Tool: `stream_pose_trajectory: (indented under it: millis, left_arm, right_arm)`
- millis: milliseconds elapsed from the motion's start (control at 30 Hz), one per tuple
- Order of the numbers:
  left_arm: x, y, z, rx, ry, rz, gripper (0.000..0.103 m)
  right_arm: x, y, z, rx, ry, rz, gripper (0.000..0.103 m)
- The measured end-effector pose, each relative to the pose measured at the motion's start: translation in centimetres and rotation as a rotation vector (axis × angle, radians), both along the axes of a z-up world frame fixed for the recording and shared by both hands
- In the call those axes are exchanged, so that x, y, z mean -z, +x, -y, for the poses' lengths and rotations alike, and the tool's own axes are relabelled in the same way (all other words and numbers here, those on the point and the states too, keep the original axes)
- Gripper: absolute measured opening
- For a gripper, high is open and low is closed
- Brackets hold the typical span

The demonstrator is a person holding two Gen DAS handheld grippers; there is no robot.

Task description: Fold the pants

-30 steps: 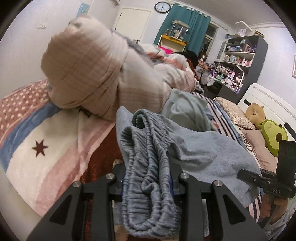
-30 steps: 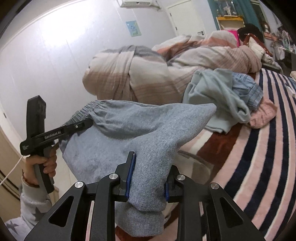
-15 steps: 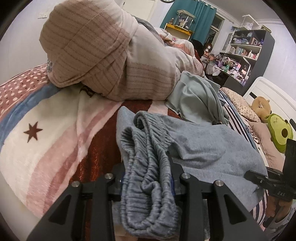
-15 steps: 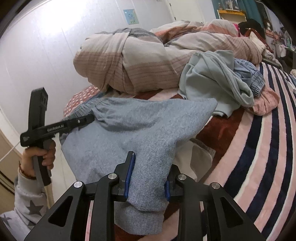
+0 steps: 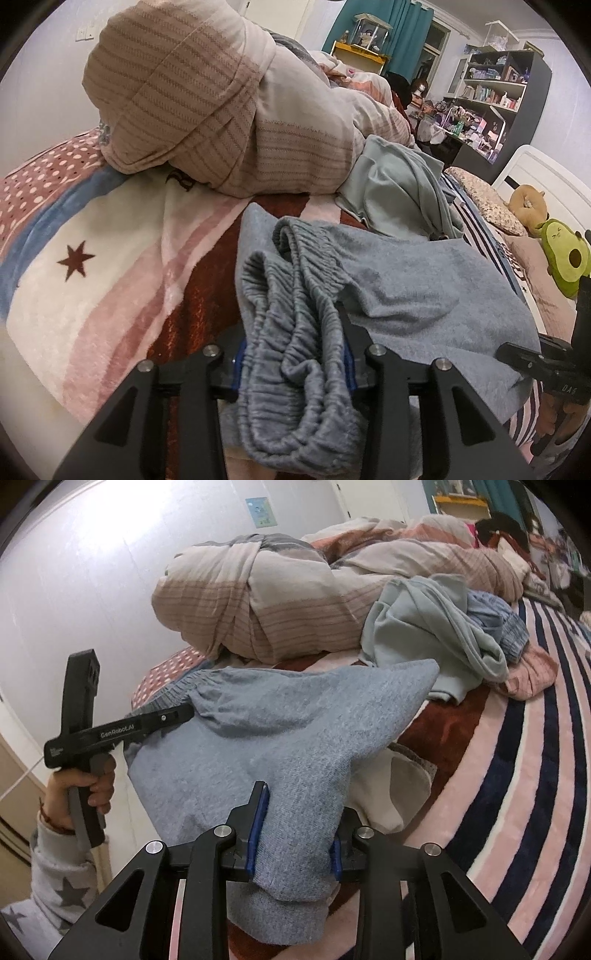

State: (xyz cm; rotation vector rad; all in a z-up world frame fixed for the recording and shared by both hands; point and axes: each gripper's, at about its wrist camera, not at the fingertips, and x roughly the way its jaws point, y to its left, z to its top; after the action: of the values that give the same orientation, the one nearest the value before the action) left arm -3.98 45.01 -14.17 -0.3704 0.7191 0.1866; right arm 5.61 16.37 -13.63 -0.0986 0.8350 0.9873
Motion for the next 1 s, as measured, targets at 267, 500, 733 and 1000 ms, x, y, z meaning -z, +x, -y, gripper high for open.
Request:
stream_pose_trajectory:
  millis: [267, 500, 733, 1000]
  left_arm:
    - [-0.5, -0.6, 0.3, -0.01, 0.036, -0.028, 0.038]
    - [-1.8, -1.6, 0.8, -0.047, 0.113, -0.041, 0.053]
    - [-3.6, -2.9, 2.0, -0.058, 0.137, -0.031, 0.054]
    - [-5.7, -4.6, 5.4, -0.037, 0.168, -0.017, 0.06]
  right_arm:
    - [-0.4, -0.1, 0.5, -0.003, 0.002, -0.007, 0.028]
    - [-0.8, -0.3, 1.3, -0.002, 0.011, -0.013, 0.033]
    - [-1.8, -1.3, 2.9, -0.006, 0.029, -0.002, 0.04]
    - [-3.3, -2.9, 6.0, 0.006, 0.031, 0.057, 0.053]
